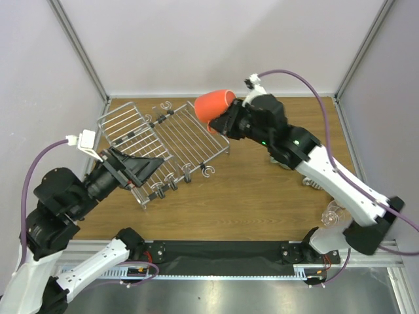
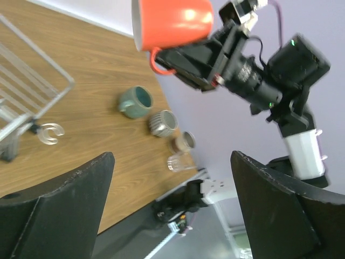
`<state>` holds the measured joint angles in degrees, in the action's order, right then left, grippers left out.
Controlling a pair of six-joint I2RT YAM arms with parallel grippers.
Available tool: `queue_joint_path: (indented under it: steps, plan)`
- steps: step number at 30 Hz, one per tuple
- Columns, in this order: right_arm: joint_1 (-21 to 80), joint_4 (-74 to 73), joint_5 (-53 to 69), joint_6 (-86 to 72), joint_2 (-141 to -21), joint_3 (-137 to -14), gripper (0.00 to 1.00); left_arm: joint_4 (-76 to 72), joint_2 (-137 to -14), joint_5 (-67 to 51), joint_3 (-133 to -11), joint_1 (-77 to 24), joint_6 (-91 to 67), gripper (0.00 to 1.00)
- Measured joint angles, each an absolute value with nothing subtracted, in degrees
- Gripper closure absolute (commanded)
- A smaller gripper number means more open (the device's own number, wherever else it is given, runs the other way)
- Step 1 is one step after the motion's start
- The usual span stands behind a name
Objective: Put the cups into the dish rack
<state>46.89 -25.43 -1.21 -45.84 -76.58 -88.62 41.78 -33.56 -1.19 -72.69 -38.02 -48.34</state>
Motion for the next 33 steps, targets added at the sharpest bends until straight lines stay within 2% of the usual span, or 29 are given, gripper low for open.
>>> queue_joint_path:
  steps: [8,17,33]
  plan:
    - [49.6,-34.0,-16.9,-30.7,-97.7,-105.2,1.0,51.1,-31.9,3.5,-73.8,-38.1,-46.3,0.09]
    - [51.5,-43.3,-23.7,-19.7,-122.5,-131.5,1.0,55.2,-28.8,6.3,-74.1,-38.1,-46.4,0.1]
    - [51.9,-46.0,-23.0,-15.3,-131.0,-131.5,1.0,57.6,-28.7,8.4,-74.7,-38.1,-47.1,0.1]
